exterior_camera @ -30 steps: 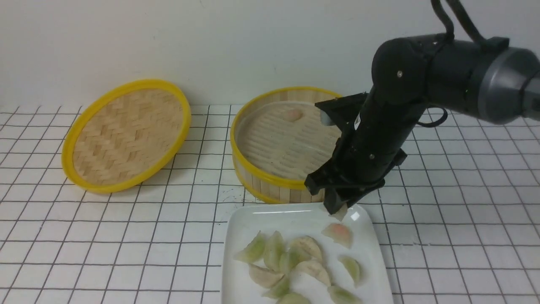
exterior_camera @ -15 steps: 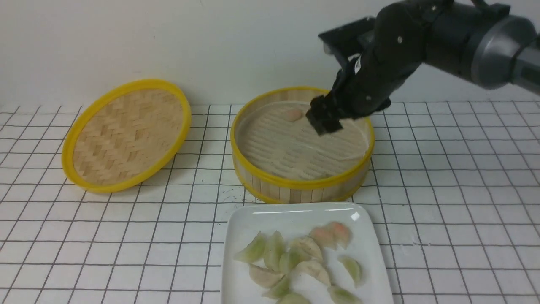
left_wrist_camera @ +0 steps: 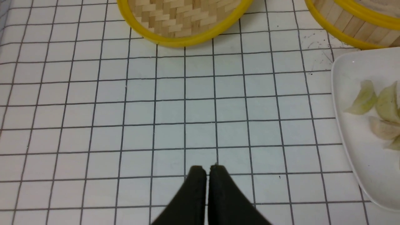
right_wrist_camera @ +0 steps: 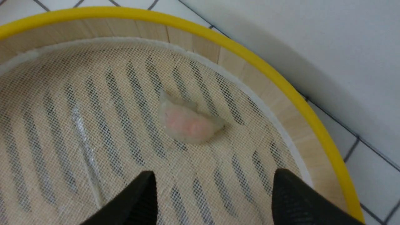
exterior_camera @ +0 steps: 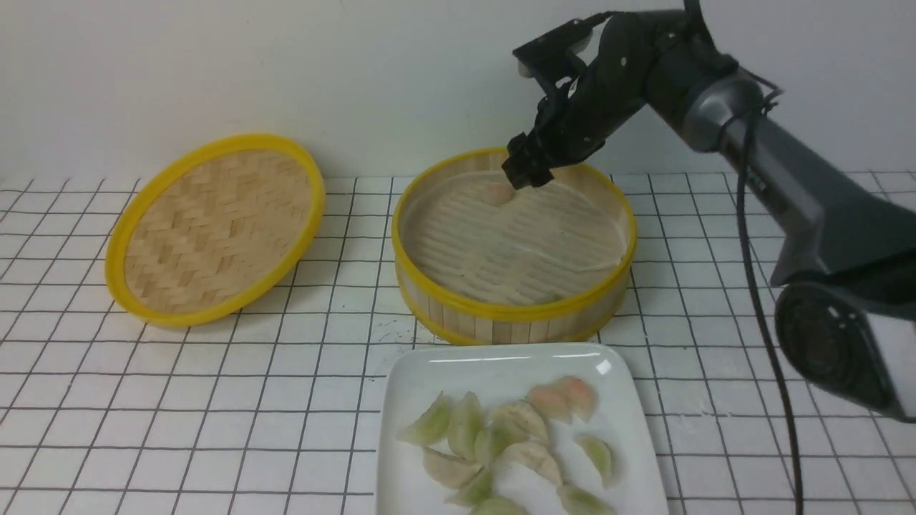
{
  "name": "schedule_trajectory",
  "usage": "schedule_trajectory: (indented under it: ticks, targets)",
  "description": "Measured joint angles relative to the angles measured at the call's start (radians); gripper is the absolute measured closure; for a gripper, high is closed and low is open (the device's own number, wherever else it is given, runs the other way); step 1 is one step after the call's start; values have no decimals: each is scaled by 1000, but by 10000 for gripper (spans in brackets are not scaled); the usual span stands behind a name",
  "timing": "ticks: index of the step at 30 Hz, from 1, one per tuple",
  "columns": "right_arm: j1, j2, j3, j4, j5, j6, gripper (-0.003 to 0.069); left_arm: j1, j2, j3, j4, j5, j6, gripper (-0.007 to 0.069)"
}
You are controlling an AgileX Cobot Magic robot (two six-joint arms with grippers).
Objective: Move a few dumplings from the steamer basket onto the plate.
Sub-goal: Use the right arm to grab a dumpling from inside the steamer
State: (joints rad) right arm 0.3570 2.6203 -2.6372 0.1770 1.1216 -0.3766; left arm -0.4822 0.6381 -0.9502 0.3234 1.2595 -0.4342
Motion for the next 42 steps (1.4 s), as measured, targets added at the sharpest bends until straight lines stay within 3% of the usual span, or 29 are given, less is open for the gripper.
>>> schedule_trajectory:
  ticks: [10,14,27,31,34,35,38,42]
  targets:
    - [0,99,-66,19,-93,-188,209,0,0,0,-2,0,-20,631]
    - [0,118,-66,103,-105,-263,209,0,0,0,-3,0,-29,631]
    - [1,165,-69,162,-187,-402,214,0,0,0,-3,0,-39,631]
    - [1,170,-77,173,-191,-413,239,0,0,0,-5,0,-48,631]
    - [1,169,-77,180,-184,-416,372,0,0,0,-14,0,-61,631]
    - [1,169,-77,181,-181,-416,385,0,0,0,-19,0,-62,631]
    - [2,169,-94,178,-160,-400,386,0,0,0,-29,0,-63,631]
    - [2,166,-182,90,6,-243,386,0,0,0,-29,0,-63,631]
